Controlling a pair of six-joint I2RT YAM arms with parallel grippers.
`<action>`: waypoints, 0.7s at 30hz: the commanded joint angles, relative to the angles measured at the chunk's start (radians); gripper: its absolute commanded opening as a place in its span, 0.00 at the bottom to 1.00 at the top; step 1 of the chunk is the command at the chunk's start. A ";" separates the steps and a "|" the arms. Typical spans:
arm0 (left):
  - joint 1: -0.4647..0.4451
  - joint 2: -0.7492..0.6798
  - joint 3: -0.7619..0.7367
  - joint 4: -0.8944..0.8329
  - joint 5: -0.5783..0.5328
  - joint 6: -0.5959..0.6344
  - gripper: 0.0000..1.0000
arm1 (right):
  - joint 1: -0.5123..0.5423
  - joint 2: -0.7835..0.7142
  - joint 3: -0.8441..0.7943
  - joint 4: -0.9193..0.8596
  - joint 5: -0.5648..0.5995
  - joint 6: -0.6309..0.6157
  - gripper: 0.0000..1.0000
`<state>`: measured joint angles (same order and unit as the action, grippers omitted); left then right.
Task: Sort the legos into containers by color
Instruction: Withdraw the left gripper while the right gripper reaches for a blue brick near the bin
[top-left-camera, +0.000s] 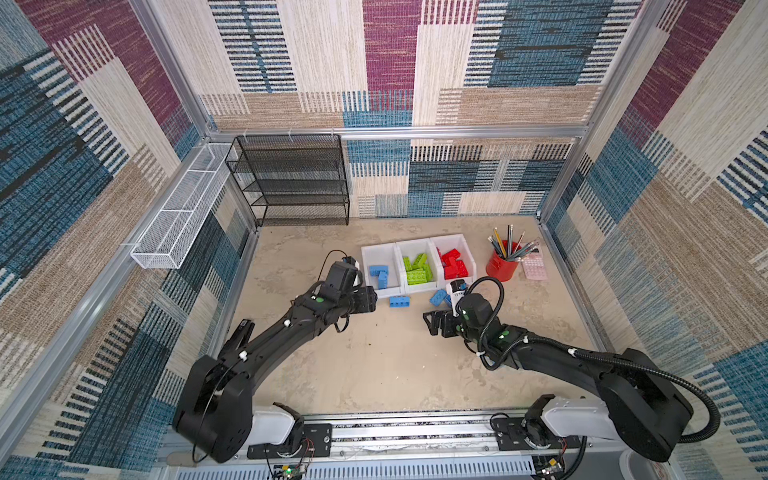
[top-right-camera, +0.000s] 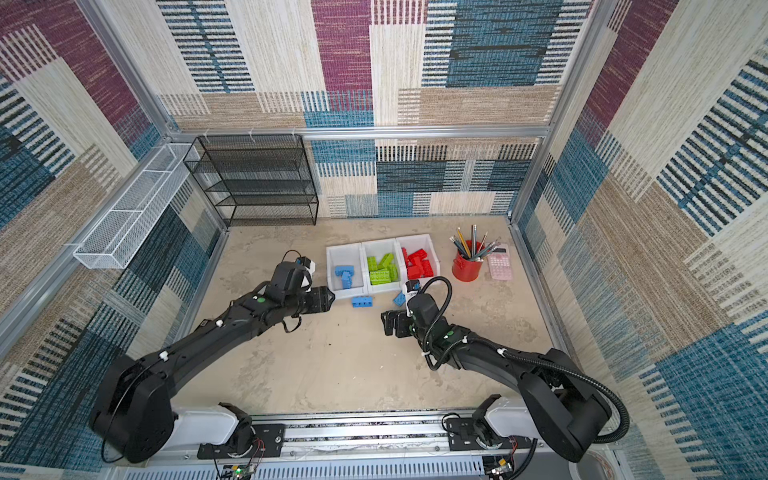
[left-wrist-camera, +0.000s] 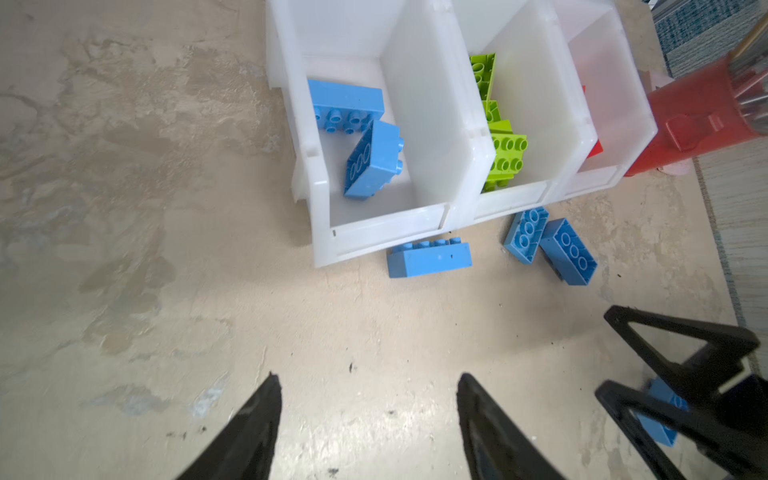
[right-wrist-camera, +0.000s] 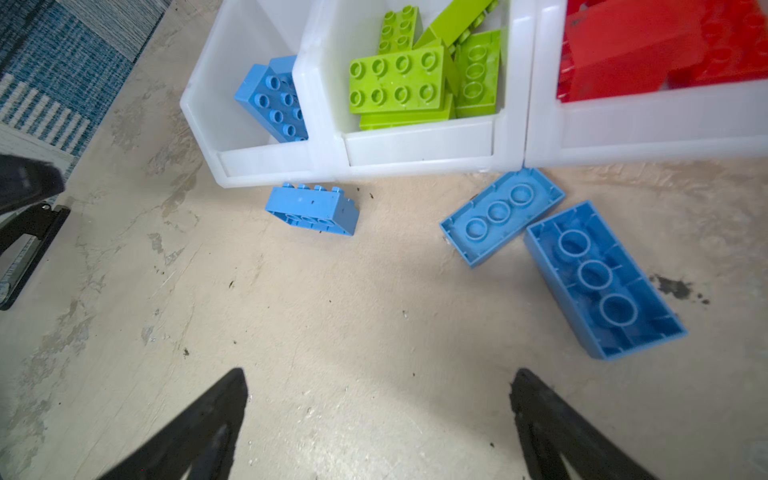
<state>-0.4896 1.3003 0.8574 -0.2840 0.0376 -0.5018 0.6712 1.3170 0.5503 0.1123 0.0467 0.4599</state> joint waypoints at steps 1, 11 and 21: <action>-0.001 -0.083 -0.085 0.060 -0.039 -0.025 0.68 | 0.030 0.044 0.035 0.034 0.062 0.028 1.00; -0.001 -0.185 -0.278 0.140 -0.054 -0.049 0.68 | 0.076 0.248 0.192 0.021 0.141 0.072 0.99; 0.000 -0.211 -0.339 0.160 -0.047 -0.023 0.68 | 0.090 0.429 0.333 0.036 0.211 0.113 0.99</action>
<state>-0.4911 1.0985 0.5201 -0.1539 -0.0010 -0.5491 0.7589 1.7142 0.8539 0.1158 0.2134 0.5472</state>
